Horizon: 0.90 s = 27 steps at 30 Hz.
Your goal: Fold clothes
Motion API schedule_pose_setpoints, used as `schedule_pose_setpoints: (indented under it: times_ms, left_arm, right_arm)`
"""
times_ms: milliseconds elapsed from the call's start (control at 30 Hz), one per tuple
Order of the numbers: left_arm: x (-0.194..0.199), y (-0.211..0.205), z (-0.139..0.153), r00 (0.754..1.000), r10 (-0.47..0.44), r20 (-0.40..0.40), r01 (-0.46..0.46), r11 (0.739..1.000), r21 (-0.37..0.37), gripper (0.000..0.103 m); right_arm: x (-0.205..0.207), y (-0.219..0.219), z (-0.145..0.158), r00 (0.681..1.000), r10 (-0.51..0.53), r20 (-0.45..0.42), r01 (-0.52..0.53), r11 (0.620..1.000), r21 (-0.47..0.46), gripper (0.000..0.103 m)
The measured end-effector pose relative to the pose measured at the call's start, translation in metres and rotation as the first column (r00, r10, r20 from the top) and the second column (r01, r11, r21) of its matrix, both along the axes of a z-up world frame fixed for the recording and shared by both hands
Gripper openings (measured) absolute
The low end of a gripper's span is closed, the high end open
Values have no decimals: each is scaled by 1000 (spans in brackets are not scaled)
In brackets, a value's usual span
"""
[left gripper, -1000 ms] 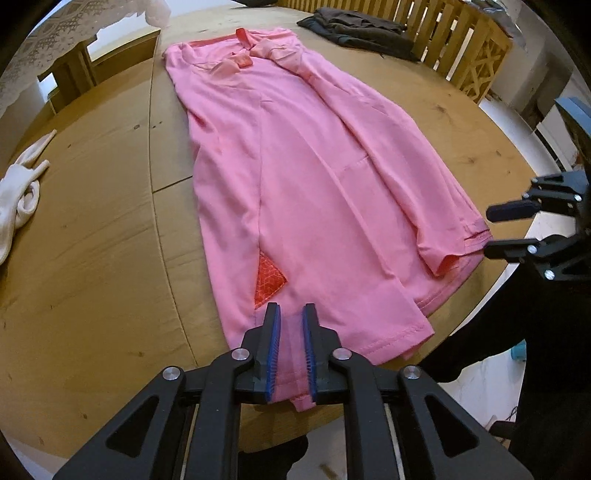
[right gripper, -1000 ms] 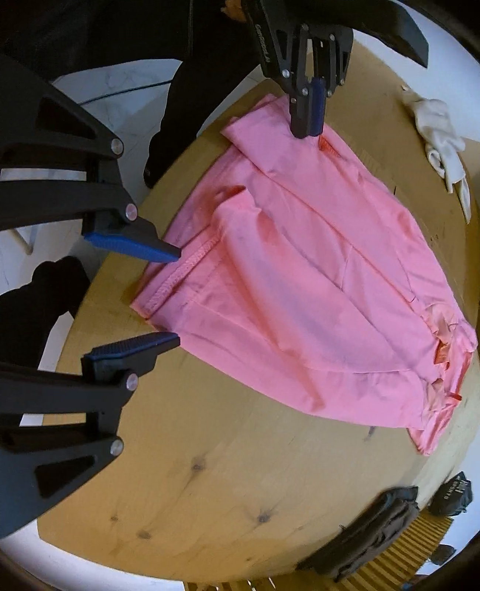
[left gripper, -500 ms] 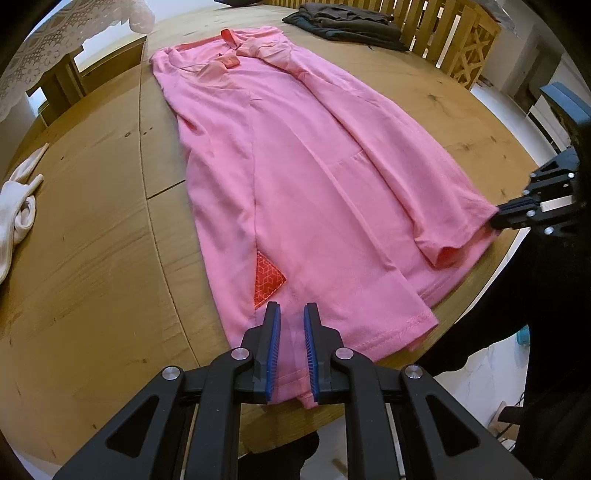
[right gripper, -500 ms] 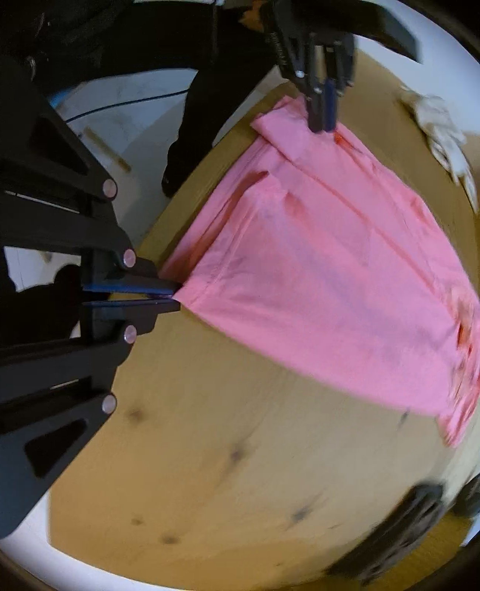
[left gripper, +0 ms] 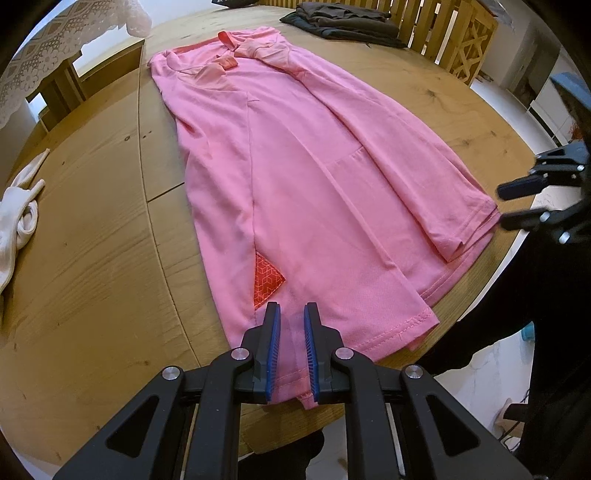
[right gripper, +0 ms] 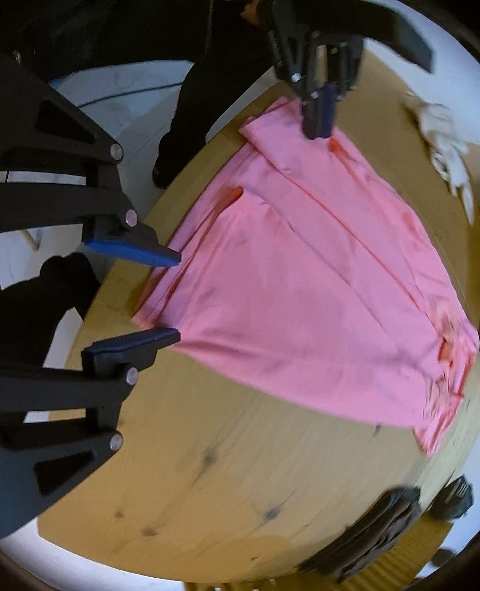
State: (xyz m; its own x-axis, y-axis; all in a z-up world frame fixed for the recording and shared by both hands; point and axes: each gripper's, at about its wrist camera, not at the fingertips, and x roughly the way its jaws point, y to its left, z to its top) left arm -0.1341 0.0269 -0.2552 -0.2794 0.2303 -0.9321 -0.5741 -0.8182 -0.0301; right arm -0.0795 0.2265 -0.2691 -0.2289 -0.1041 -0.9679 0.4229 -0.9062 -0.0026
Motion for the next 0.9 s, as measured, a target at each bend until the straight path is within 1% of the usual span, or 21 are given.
schedule_pose_setpoints:
  times_ms: [67, 133, 167, 200, 267, 300, 333, 400, 500, 567, 600, 667, 733, 767, 900]
  left_arm:
    - [1, 2, 0, 1000, -4, 0, 4, 1000, -3, 13]
    - [1, 3, 0, 1000, -7, 1, 7, 1000, -4, 13]
    - [2, 5, -1, 1000, -4, 1, 4, 1000, -3, 13]
    - [3, 7, -1, 1000, 3, 0, -3, 1000, -2, 13]
    - [7, 9, -3, 1000, 13, 0, -13, 1000, 1, 13]
    - [8, 9, -4, 1000, 12, -1, -12, 1000, 1, 13]
    - [9, 10, -5, 1000, 12, -2, -12, 1000, 1, 13]
    - [14, -8, 2, 1000, 8, -6, -8, 1000, 1, 13]
    - [18, -21, 6, 1000, 9, -4, -9, 1000, 6, 13]
    - [20, -22, 6, 1000, 6, -5, -6, 1000, 3, 13]
    - [20, -22, 7, 1000, 2, -6, -2, 1000, 0, 13]
    - [22, -24, 7, 1000, -2, -8, 2, 1000, 2, 13]
    - [24, -27, 8, 1000, 0, -7, 1, 1000, 5, 13]
    - [25, -28, 9, 1000, 0, -7, 0, 1000, 3, 13]
    - [27, -25, 9, 1000, -11, -11, 11, 1000, -12, 13]
  right_arm:
    - [1, -4, -5, 1000, 22, -10, -22, 1000, 16, 34]
    - [1, 0, -4, 1000, 20, -21, -19, 1000, 24, 20]
    - [-1, 6, -4, 1000, 3, -7, -3, 1000, 13, 6]
    - [-2, 12, -3, 1000, -15, 8, 15, 1000, 1, 6]
    - [-1, 28, -1, 998, -44, 54, 47, 998, -50, 4]
    - [2, 35, -1, 997, -49, 59, 51, 998, -30, 4]
    - [4, 40, -1, 996, -60, 69, 62, 997, -35, 4]
    - [7, 47, 3, 992, -84, 95, 94, 990, -105, 5]
    - [10, 47, 12, 987, -87, 137, 108, 981, -160, 8]
    - [11, 47, 24, 991, -98, 87, 113, 977, -183, 10]
    - [11, 43, 26, 993, -106, 61, 116, 974, -194, 14]
    - [-3, 41, 29, 994, -109, 20, 111, 976, -185, 17]
    - [-17, 21, 16, 993, -117, 4, 117, 982, -145, 17]
    - [-21, 13, 12, 993, -114, 12, 115, 985, -130, 17]
    - [-10, 14, 1, 996, -82, 30, 84, 993, -85, 18]
